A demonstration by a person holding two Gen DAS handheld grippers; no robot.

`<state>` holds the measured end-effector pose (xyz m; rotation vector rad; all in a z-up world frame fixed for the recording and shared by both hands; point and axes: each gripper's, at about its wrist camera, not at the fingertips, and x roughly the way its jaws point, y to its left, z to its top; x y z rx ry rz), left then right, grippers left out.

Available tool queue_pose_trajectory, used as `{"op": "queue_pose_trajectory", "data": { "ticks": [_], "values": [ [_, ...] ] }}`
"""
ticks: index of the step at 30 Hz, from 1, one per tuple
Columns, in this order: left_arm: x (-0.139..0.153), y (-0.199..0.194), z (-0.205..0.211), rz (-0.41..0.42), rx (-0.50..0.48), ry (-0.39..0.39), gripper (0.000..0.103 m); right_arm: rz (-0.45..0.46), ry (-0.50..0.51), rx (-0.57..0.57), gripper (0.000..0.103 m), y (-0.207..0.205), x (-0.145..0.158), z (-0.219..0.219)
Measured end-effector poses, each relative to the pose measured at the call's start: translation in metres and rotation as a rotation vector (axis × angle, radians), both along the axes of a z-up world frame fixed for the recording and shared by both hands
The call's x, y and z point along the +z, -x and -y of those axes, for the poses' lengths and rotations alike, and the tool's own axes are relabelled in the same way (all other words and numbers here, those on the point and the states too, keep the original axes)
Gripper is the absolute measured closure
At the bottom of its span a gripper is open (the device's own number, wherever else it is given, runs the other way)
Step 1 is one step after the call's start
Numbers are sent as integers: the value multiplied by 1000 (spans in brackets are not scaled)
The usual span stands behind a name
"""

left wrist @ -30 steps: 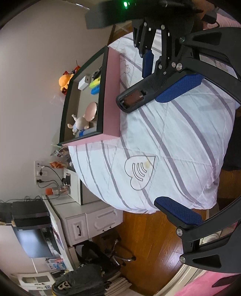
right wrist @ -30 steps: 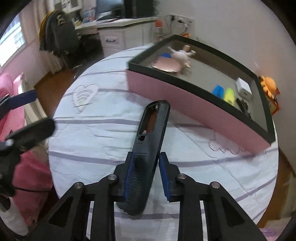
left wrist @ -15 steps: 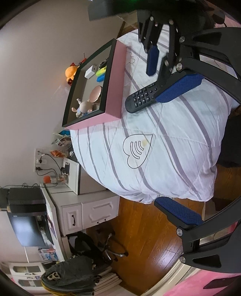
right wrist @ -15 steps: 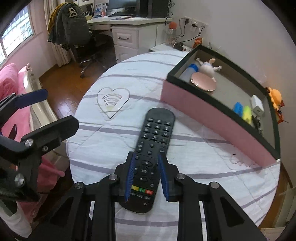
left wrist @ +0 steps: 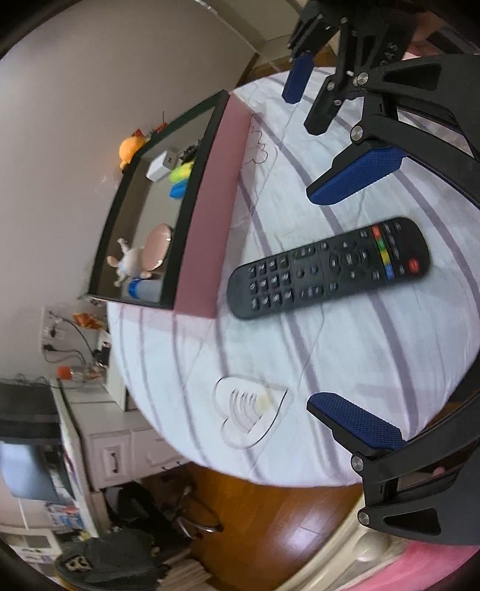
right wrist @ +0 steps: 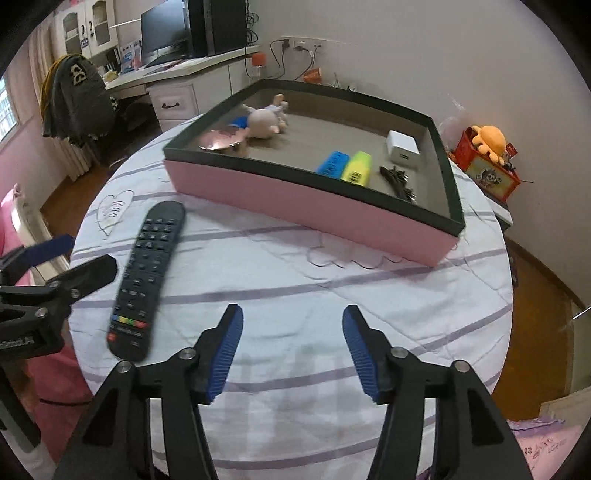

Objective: Organize rigid objects
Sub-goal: 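Move the left gripper onto the black remote and close on it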

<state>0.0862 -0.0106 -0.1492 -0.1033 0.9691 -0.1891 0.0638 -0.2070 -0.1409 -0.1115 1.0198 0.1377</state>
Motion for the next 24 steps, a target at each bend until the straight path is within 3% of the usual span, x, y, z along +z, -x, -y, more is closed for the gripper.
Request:
{"op": "queue_pose_trajectory", "data": {
  "ticks": [6,9,11,17,23,24],
  "values": [
    [-15,-5,21,-37,68,-62,0,-6,-49,29,41,-14,-13,19],
    [-21,-6,32,-43,80,-103,0,6,-66,37,22,-14,-14,26],
    [-23,-7,38,-44,86,-127,1,16,-83,46,22,-16,-15,31],
    [-31,-9,54,-45,41,-181,20,33,-111,37,22,-21,-17,45],
    [-26,-9,61,-3,-33,-199,59,19,-128,31,22,-25,-24,52],
    [-26,-10,61,-5,-46,-199,59,17,-132,31,22,-25,-25,53]
  ]
}}
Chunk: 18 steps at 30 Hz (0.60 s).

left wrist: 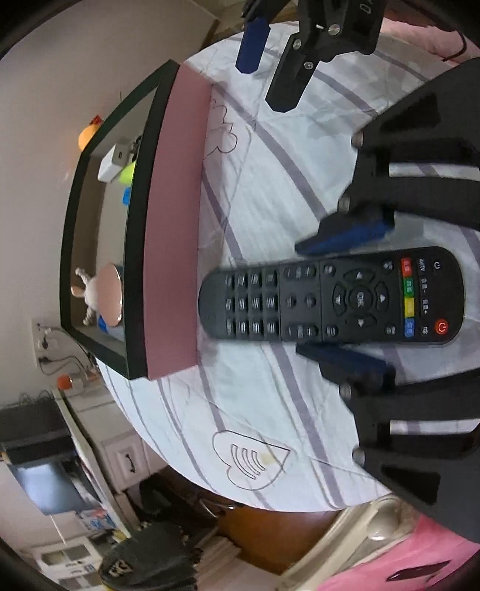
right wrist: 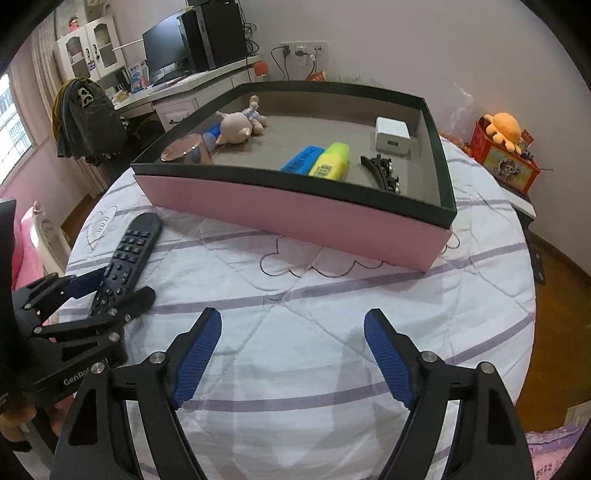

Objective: Organize rigid objects
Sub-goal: 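Move the left gripper onto the black remote and close on it, then carry the black remote into the box beside the highlighters and release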

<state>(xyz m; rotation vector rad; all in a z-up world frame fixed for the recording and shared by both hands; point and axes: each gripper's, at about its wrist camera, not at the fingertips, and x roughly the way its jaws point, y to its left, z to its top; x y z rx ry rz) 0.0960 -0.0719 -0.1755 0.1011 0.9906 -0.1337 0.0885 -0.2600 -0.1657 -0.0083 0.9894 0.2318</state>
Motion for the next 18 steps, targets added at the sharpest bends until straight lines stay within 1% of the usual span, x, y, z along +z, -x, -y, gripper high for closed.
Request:
{"op": "queue_pose_trajectory", "data": {
  "ticks": [3,10,14,18],
  "values": [
    [1,-2,0,-2,-23,2,59,-9,-10,-7,22,0,-3,4],
    [7,3,2,12,-69,50,59,-19,-18,-25,22,3,-4,12],
    [16,7,9,30,-104,57,59,-2,-24,-31,22,6,3,13],
    [34,13,13,71,-132,69,59,33,-28,-39,22,10,18,15]
  ]
}}
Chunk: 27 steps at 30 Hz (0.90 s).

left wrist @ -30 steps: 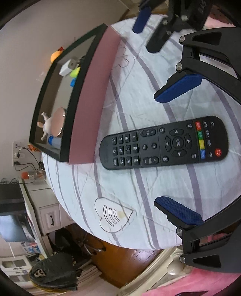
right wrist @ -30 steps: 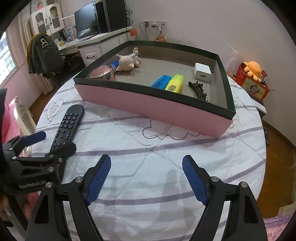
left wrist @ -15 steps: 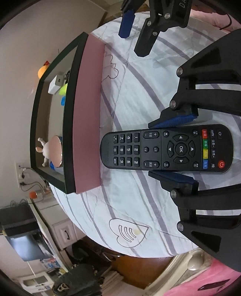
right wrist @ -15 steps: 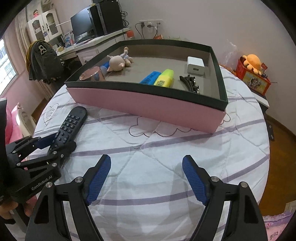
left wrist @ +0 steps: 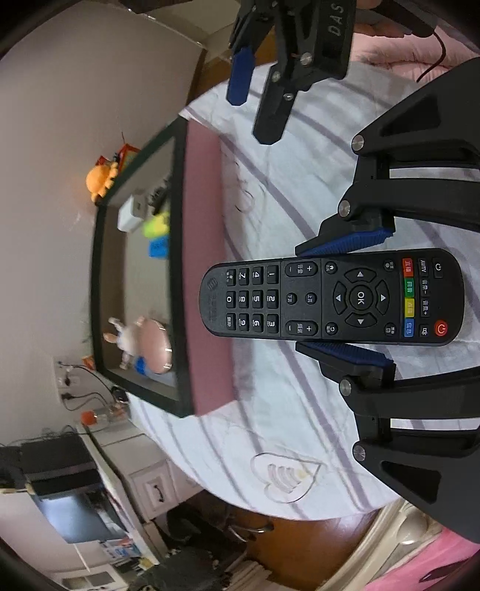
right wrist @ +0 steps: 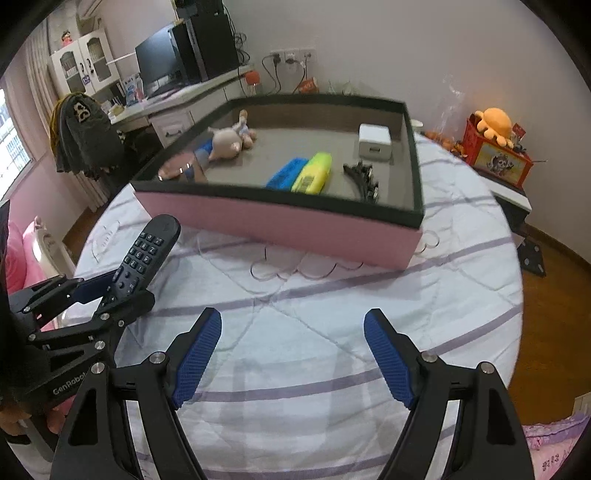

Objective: Organize rigid objects
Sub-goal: 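Carry the black remote into the box beside the highlighters and release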

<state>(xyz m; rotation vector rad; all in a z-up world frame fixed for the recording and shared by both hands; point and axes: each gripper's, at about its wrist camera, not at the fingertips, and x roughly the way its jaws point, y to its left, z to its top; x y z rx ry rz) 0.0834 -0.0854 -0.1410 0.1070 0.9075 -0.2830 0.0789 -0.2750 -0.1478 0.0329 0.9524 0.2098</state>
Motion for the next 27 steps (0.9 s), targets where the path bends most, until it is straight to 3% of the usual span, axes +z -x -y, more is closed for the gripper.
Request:
{"op": "queue_pose_trajectory", "data": {
  "ticks": [11,16,21,27],
  "values": [
    [83,-5,14,184,-52,20,59,185,-5,-63,22,-1,72,15],
    [109,-23,21,228,-59,33,59,230,-10,-82,22,-17,98,22],
    [116,-44,28,234,-68,42,59,254,-11,-96,22,-37,109,29],
    [104,-87,33,187,-53,49,59,259,-20,-107,22,-67,106,35]
  ]
}}
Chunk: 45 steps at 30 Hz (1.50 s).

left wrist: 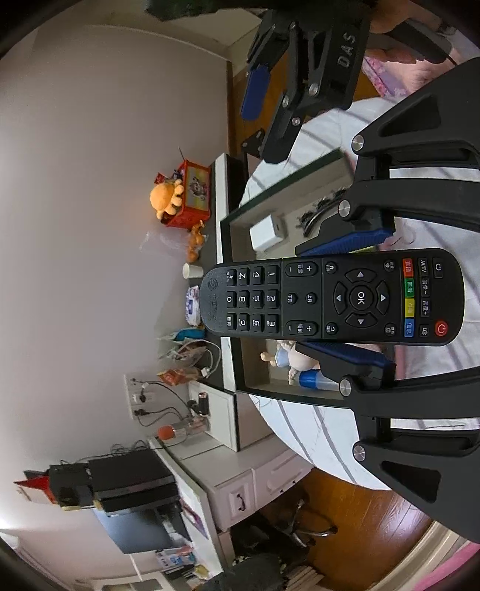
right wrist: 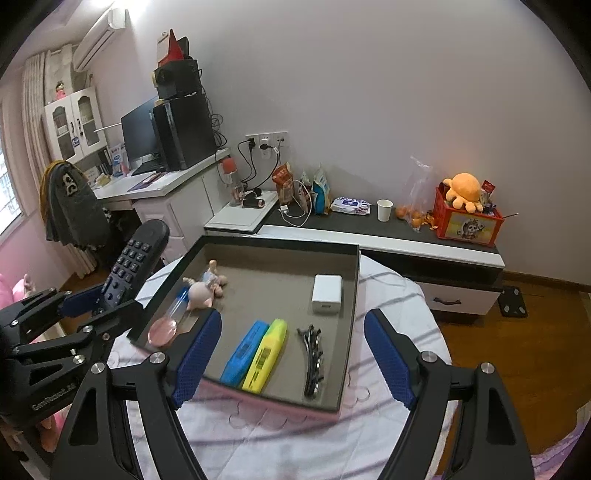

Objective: Organize rigid objects
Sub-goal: 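Carry the black remote into the box beside the highlighters and release, then withdraw the left gripper while the right gripper moves down to the pig doll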

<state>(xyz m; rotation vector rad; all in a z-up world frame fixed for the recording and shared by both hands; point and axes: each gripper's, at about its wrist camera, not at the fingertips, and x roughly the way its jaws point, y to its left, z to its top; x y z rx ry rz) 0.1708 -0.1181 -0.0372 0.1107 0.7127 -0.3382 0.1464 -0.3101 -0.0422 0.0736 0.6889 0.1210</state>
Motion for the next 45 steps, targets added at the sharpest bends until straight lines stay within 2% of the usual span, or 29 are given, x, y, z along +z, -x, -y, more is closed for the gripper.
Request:
{"op": "queue_pose_trajectory", "data": {
  "ticks": [6,9,18,24,35,37,38,39,41,45],
  "values": [
    [-25,-36,6,-75,0,15,59,-29,-2,-3,22,-33,-17,2],
    [-45,-55,9,-141,2,35,59,-41,10,-10,22,-46,-27,2],
    [-99,-82,19,-258,41,-7,59,-110,-6,20,22,-72,-58,3],
    [-113,-87,22,-275,65,-32,59,-127,-8,36,22,-75,-69,0],
    [-116,-83,31,-258,80,-76,58,-159,-8,47,22,-74,-78,-2],
    [-114,-82,30,-259,81,-72,56,-162,-8,47,22,-74,-79,-1],
    [-114,-82,30,-261,81,-74,50,-164,-7,47,22,-73,-79,-1],
    [-112,-81,30,-257,81,-70,39,-165,-8,46,22,-73,-79,-1],
    [-107,-78,30,-244,75,-62,28,-166,-11,43,22,-71,-79,0],
    [-95,-71,24,-221,69,-40,25,-163,-15,38,22,-66,-75,1]
  ]
}}
